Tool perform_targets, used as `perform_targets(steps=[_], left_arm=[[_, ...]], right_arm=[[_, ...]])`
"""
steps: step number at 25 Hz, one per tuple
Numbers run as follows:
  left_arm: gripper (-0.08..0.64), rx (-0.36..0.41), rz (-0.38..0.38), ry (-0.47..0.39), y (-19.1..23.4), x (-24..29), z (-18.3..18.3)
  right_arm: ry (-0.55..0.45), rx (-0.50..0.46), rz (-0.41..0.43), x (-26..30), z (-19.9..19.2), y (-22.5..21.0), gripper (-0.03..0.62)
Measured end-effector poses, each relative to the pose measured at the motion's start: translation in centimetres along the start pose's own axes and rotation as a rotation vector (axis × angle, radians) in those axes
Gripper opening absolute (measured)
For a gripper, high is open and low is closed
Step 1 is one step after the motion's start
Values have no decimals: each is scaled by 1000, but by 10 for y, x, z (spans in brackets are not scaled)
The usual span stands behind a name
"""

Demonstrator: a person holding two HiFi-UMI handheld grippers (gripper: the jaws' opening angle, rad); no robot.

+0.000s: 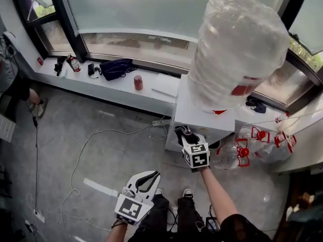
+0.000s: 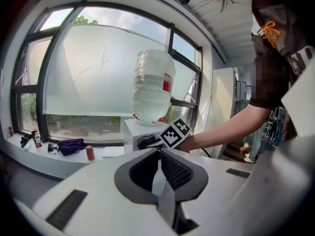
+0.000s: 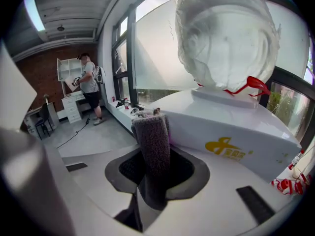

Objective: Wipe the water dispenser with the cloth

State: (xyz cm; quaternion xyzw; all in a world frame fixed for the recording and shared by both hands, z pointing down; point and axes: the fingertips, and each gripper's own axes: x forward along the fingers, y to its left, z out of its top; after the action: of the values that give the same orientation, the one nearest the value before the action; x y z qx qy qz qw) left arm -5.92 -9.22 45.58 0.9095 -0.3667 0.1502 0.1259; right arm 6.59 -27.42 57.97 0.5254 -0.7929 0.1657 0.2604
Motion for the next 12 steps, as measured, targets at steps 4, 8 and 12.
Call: perform_targets(steps=[4,8,12], left_arm=[[29,-3,-4,7,-11,15,-6],[29,-27,15,10,-27,28,-5],[29,-35,22,-2,-49,41,2]], right_arm=[[6,-3,-20,-10,-12,-30,107],[25,-1,-44,-28,-31,-62,107],[39,14,-75,-46,-48,-102,109]])
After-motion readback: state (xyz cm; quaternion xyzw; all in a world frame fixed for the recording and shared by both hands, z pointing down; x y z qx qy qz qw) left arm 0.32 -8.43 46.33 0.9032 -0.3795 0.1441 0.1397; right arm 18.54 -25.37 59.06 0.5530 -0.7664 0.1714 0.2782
